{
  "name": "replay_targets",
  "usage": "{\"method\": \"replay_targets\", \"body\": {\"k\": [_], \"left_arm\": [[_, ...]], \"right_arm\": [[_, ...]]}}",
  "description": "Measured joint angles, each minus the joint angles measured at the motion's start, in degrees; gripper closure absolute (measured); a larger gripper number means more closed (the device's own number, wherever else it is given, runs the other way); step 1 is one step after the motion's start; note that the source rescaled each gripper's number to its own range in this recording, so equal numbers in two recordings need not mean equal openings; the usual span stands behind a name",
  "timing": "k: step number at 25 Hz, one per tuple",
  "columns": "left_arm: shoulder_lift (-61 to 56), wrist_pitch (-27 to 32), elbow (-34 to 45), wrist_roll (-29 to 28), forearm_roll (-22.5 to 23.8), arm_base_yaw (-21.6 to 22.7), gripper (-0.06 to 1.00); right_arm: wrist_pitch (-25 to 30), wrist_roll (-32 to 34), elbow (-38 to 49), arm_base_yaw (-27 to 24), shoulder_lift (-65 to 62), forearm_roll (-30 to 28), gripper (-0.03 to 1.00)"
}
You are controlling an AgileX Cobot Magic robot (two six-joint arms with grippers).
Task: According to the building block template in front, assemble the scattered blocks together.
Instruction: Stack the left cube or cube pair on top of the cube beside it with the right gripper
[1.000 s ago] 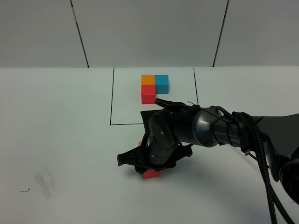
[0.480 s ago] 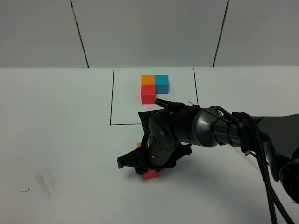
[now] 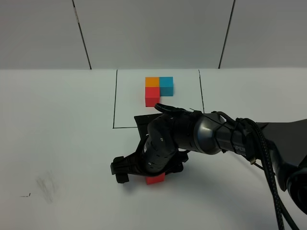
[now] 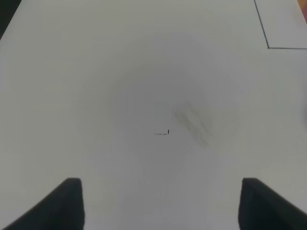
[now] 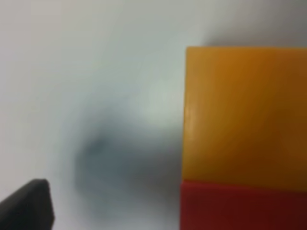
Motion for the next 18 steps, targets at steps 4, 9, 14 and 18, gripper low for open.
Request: {"method": "replay_targets", "body": {"k": [4,9,14,18], "left_arm": [[0.0,0.0,0.0,0.0,0.0,0.0,0.34],[0.0,0.0,0.0,0.0,0.0,0.0,0.34],[0.0,0.0,0.0,0.0,0.0,0.0,0.34],[0.0,0.0,0.0,0.0,0.0,0.0,0.34]], "right_arm": [[0.08,-0.5,0.0,0.0,-0.18,0.13,-0.02],[0.39,-0.69,0.0,0.07,-0.31,-1.25,-0.03],[2.08,-1.24,0.0,-0.87,-0.43,-7.77,-0.03],[5.3,-1.51,0.0,-1.68,-0.43,-10.79,-0.03]]}}
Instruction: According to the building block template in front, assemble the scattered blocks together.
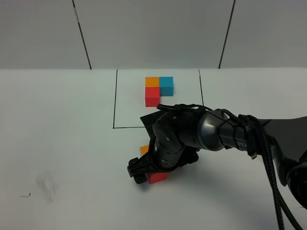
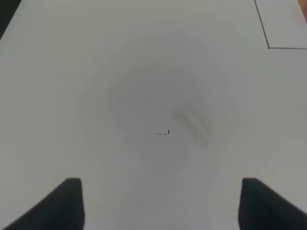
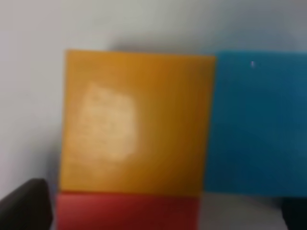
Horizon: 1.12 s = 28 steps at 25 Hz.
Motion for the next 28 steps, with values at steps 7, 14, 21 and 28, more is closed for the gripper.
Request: {"method": "replay_targets", "body": {"k": [7,14,21,28], "left_arm": [[0.0,0.0,0.0,0.0,0.0,0.0,0.34],[0.0,0.0,0.0,0.0,0.0,0.0,0.34],[0.0,0.0,0.0,0.0,0.0,0.0,0.34],[0.0,0.0,0.0,0.0,0.0,0.0,0.34]], "right_arm": [[1.54,-0.07,0.18,-0.09,-0.59,-0.07,-0.03],[8.18,0.11,1.53,-0.21,-3.14,2.58,-0.01],[9.62,-0.56,1.53,-0.21,-9.72,-0.46,0.01],[15.19,-3.03,1.53,-3.02,-20.15,-8.2,0.05]]}}
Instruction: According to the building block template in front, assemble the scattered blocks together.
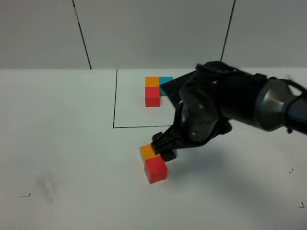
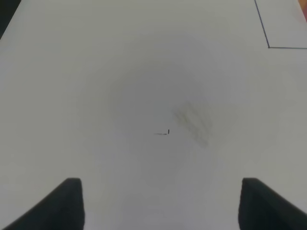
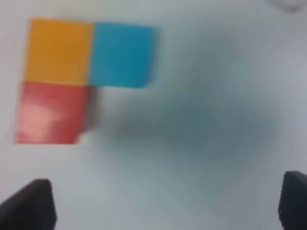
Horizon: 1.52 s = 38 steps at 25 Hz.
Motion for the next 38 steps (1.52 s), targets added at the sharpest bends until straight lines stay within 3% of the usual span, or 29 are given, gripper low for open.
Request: {"method": "replay_targets", "body": {"k": [5,11,16,23,30,38], "left_arm": [[0.0,0.0,0.0,0.05,0.0,0.0,0.34],[0.0,0.0,0.0,0.1,0.0,0.0,0.34],[0.0,0.0,0.0,0.1,0.0,0.0,0.34],[0.0,0.0,0.0,0.1,0.0,0.0,0.34],[0.0,0.0,0.0,0.1,0.0,0.0,0.34],[0.0,0.0,0.0,0.1,0.0,0.0,0.34]], "right_arm": [[5.85,-5.37,0.0,-10.25,-5.53,-5.8,0.1],[13.91,-17.58,0.02,-25.87,-11.6,-8.31,0.16],[14.94,-21.66,0.99,-34.87,-19.75,-7.25,0.2],[15.28,-24.8,1.17,-35.61,-37.4,0.38,0.23],[15.35,-25.0,1.85,-35.61,-56.03,0.79,0.23],[15.52,-24.17,16.71,-35.61,-76.45,0.69,0.23]]}}
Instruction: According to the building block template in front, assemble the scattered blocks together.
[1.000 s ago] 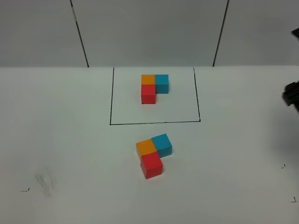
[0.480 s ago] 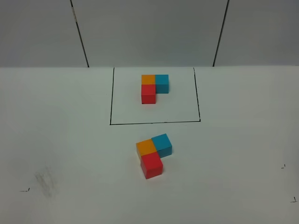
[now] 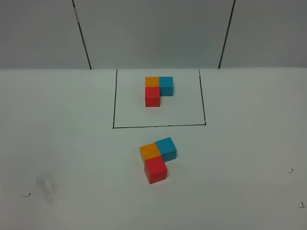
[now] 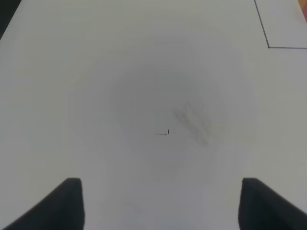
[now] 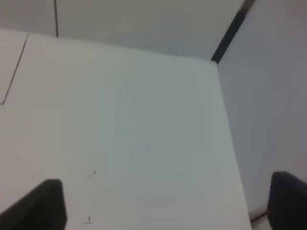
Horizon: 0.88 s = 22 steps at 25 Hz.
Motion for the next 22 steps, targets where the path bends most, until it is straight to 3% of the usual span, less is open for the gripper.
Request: {"method": "replay_targets", "body": {"k": [7,11,16,22], "left_arm": [[0.0,0.0,0.0,0.0,0.0,0.0,0.34],[0.0,0.0,0.0,0.0,0.0,0.0,0.34],[0.0,0.0,0.0,0.0,0.0,0.0,0.34],[0.0,0.0,0.0,0.0,0.0,0.0,0.34]], "right_arm": [[0.18,9.85,15.96,0.0,-17.9,-0.13,0.23],[0.59,10.49,22.31,0.0,-25.56,0.91,0.23],[0.28,9.33,27.49,0.0,-25.88,5.41,0.23],[-3.15,7.21,33.1,0.0,-25.93,6.8,0.23]]}}
